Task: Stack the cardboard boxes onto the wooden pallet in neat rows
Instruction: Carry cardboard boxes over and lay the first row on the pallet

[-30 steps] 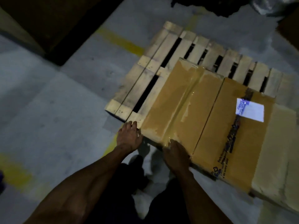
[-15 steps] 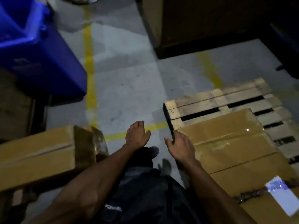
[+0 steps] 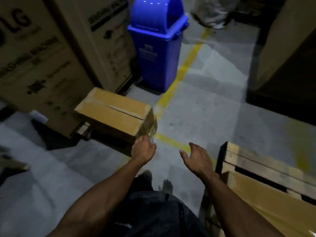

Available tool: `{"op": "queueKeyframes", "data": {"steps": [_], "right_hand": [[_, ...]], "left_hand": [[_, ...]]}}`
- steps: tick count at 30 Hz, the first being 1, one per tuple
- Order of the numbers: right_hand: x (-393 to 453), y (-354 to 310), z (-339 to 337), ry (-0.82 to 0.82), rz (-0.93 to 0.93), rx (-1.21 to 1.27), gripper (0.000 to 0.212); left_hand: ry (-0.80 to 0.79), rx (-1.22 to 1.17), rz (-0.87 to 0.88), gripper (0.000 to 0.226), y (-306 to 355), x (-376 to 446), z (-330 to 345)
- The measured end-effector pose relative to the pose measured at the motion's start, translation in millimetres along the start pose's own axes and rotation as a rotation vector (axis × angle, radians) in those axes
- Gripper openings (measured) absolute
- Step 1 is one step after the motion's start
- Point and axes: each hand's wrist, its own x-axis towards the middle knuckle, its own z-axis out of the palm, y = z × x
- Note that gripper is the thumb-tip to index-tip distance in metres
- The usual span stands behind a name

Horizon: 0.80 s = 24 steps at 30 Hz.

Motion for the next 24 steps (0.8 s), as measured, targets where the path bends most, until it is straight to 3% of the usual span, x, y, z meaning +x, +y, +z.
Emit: {"op": "queueKeyframes", "data": {"steps": [17, 24], "right_hand": [[176, -227, 29, -0.112, -0.274, -0.191, 0.068], [261, -279, 36, -0.215, -0.332, -0.228, 0.067]], "left_hand": [[0.06, -0.387, -0.41, 0.063, -145, 135, -91], [0.105, -0.627, -0.612, 0.068, -172, 191, -100]]}}
